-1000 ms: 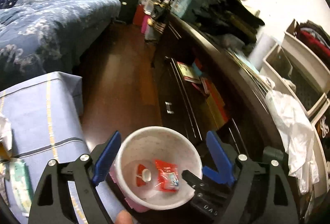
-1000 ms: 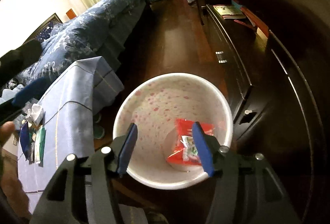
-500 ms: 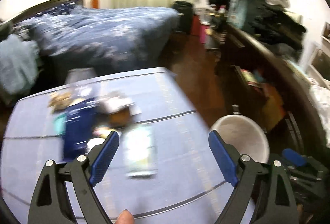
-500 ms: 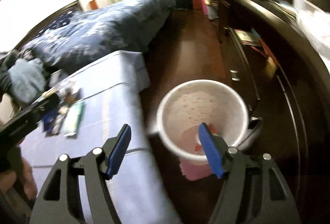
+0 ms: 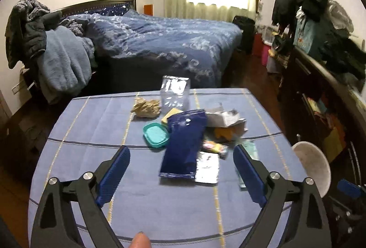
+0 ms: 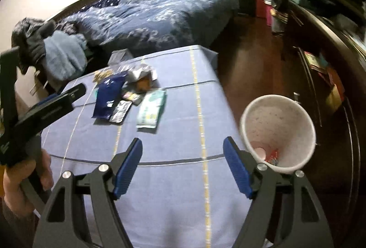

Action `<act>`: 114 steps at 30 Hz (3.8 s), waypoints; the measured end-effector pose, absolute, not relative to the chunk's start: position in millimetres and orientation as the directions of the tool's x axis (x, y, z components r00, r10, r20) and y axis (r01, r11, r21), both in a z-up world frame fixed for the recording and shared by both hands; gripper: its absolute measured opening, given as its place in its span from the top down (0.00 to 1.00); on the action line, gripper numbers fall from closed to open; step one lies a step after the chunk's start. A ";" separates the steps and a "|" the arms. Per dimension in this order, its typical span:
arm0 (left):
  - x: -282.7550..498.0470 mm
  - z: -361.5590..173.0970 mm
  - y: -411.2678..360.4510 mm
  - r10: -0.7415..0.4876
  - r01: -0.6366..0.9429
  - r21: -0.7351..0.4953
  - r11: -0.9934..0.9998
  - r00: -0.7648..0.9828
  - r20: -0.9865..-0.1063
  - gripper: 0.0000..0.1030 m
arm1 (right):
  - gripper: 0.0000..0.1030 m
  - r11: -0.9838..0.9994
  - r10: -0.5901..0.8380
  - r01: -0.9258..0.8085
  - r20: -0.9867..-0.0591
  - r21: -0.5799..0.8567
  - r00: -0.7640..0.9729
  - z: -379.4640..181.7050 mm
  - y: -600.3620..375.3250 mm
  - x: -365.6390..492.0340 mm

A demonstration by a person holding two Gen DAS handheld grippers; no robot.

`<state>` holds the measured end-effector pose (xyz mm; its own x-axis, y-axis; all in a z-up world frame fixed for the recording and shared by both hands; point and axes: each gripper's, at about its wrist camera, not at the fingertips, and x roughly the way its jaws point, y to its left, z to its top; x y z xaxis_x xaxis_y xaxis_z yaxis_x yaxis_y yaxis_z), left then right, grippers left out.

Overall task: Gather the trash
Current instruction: 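Return both tools to the table and close the left tool on the dark blue wrapper, then grasp the wet-wipe packet with the right tool while the left tool holds the blue wrapper, then carry both items over the wastebasket and open both tools to drop them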

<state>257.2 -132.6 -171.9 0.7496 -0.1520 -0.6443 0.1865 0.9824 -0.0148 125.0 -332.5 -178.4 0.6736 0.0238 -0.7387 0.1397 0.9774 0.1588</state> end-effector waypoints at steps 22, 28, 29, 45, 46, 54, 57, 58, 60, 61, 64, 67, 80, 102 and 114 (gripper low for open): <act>334.9 -240.1 -157.5 -0.080 0.171 0.041 0.984 0.641 -0.764 0.37 | 0.28 0.983 0.038 0.115 -0.769 0.144 0.638 -193.5 -317.9 149.3; 337.3 -250.2 -160.7 -0.065 0.191 0.075 0.979 0.635 -0.770 0.60 | 0.28 0.981 0.044 0.119 -0.770 0.154 0.636 -195.6 -317.8 157.1; 337.1 -250.8 -158.4 -0.066 0.187 0.070 0.980 0.634 -0.770 0.69 | 0.28 0.981 0.045 0.119 -0.772 0.154 0.634 -196.1 -317.0 159.3; 294.6 -202.7 -89.1 -0.064 0.079 -0.010 0.997 0.716 -0.695 0.81 | 0.28 0.978 0.055 0.136 -0.829 0.156 0.556 -245.5 -281.6 259.5; 292.6 -201.8 -86.0 -0.065 0.076 -0.014 0.997 0.717 -0.694 0.81 | 0.29 0.979 0.047 0.141 -0.835 0.148 0.548 -248.3 -279.4 264.3; 276.0 -194.9 -70.3 -0.075 0.069 -0.037 0.997 0.716 -0.694 0.81 | 0.56 0.983 -0.065 0.178 -0.850 0.034 0.523 -254.5 -266.4 282.5; 273.2 -194.8 -69.9 -0.076 0.071 -0.036 0.997 0.714 -0.696 0.81 | 0.58 0.983 -0.053 0.178 -0.849 0.049 0.526 -254.8 -270.1 278.6; 271.0 -194.9 -70.8 -0.077 0.072 -0.036 0.997 0.714 -0.696 0.81 | 0.58 0.983 -0.050 0.179 -0.849 0.053 0.526 -254.3 -271.4 276.2; 267.1 -193.9 -71.9 -0.081 0.076 -0.037 0.996 0.714 -0.696 0.81 | 0.58 0.981 -0.040 0.180 -0.847 0.067 0.529 -252.0 -274.6 268.5; 265.3 -193.3 -72.8 -0.081 0.077 -0.037 0.996 0.713 -0.696 0.81 | 0.58 0.981 -0.035 0.179 -0.846 0.071 0.532 -250.6 -275.5 264.6; 258.4 -190.0 -76.7 -0.086 0.086 -0.035 0.996 0.716 -0.693 0.80 | 0.58 0.980 -0.014 0.175 -0.842 0.096 0.540 -244.7 -279.7 248.7; 251.0 -186.2 -83.0 -0.085 0.097 -0.022 0.995 0.717 -0.691 0.80 | 0.58 0.977 0.005 0.174 -0.834 0.121 0.552 -237.1 -282.8 230.3; 220.5 -167.9 -146.7 -0.169 0.230 -0.001 0.973 0.711 -0.683 0.80 | 0.57 0.958 -0.010 0.231 -0.788 0.168 0.615 -206.5 -329.2 150.2; 212.0 -158.7 -379.5 -0.484 0.630 -0.049 0.775 0.540 -0.689 0.80 | 0.57 0.844 -0.235 0.513 -0.751 0.157 0.617 -198.1 -515.4 97.9; 232.4 -186.0 -431.7 -0.463 0.654 -0.041 0.756 0.489 -0.739 0.77 | 0.57 0.824 -0.262 0.551 -0.776 0.129 0.573 -231.2 -552.8 119.3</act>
